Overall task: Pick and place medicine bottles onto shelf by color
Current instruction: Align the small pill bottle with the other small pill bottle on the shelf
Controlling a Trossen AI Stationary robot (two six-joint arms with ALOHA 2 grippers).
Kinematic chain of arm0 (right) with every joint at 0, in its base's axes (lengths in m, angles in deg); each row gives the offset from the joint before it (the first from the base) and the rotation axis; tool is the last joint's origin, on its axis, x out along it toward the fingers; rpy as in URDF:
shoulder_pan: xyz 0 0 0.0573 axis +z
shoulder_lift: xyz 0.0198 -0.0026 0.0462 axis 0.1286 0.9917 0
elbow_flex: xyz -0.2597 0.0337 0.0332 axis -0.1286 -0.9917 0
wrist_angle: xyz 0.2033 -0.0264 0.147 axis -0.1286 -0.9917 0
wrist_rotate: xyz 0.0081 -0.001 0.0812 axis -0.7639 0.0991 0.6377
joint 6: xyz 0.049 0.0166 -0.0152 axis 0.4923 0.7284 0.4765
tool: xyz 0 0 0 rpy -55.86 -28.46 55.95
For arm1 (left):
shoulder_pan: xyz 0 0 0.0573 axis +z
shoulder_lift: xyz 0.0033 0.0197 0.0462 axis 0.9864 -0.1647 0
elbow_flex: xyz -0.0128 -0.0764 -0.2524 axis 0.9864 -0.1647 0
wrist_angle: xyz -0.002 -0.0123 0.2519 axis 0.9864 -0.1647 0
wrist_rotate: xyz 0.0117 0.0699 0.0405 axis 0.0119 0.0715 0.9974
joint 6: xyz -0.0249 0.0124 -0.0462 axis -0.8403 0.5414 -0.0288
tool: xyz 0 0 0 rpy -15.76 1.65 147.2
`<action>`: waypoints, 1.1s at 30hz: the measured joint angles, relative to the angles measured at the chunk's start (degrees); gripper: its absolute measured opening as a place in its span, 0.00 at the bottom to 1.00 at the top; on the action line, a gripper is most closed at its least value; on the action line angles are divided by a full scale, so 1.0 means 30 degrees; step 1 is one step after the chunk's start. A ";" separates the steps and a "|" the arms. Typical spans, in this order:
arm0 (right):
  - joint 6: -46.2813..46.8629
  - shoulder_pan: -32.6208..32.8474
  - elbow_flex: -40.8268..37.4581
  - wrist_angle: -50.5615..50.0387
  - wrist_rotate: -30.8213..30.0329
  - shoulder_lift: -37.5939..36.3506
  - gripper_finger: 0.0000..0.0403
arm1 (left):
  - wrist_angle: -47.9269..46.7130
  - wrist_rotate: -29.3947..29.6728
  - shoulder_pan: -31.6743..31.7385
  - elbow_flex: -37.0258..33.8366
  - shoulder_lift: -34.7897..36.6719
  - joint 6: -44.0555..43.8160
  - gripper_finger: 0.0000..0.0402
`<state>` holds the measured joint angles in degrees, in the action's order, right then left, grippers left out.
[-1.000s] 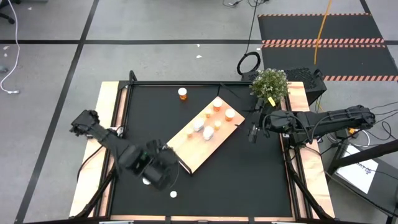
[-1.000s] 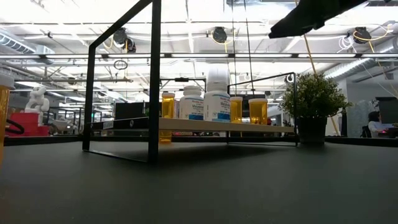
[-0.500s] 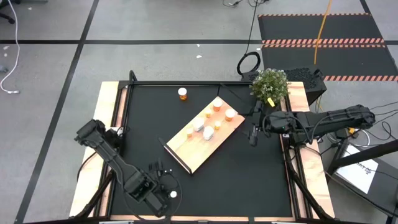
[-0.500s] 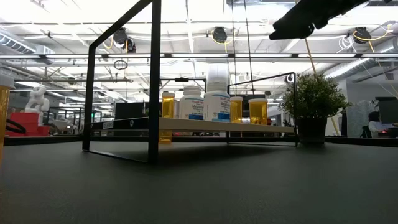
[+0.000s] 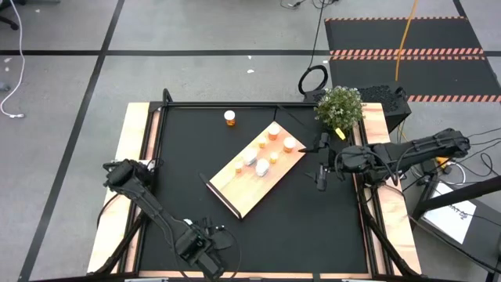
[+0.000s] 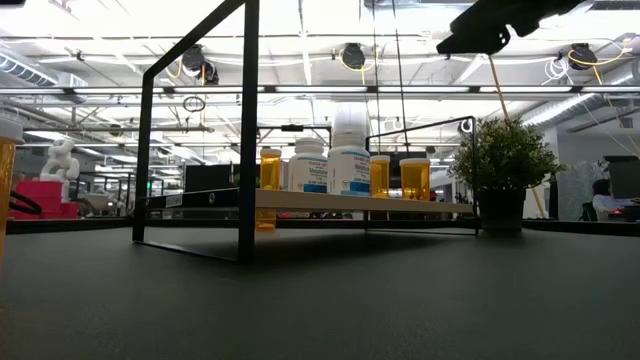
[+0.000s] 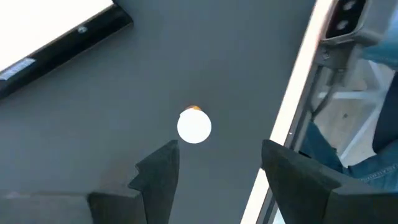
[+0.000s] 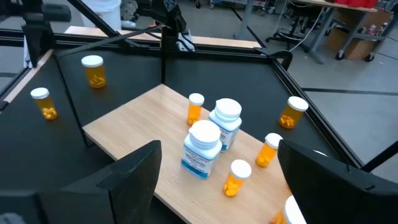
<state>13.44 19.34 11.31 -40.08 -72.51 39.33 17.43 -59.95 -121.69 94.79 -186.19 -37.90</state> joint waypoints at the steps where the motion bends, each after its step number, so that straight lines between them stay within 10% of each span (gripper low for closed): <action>1: 0.0009 0.0048 0.0000 -0.0002 -0.0004 0.0002 0.78 | -0.0033 -0.0123 0.0000 0.0000 -0.0191 -0.0012 0.57; 33: 0.0423 0.0806 0.0000 -0.0246 -0.0050 0.0000 0.78 | 0.0700 -0.0045 0.0576 -0.0816 -0.1726 0.1997 0.57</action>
<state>14.70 21.76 11.31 -40.82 -72.67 39.33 19.53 -60.08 -119.96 92.34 -191.36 -31.91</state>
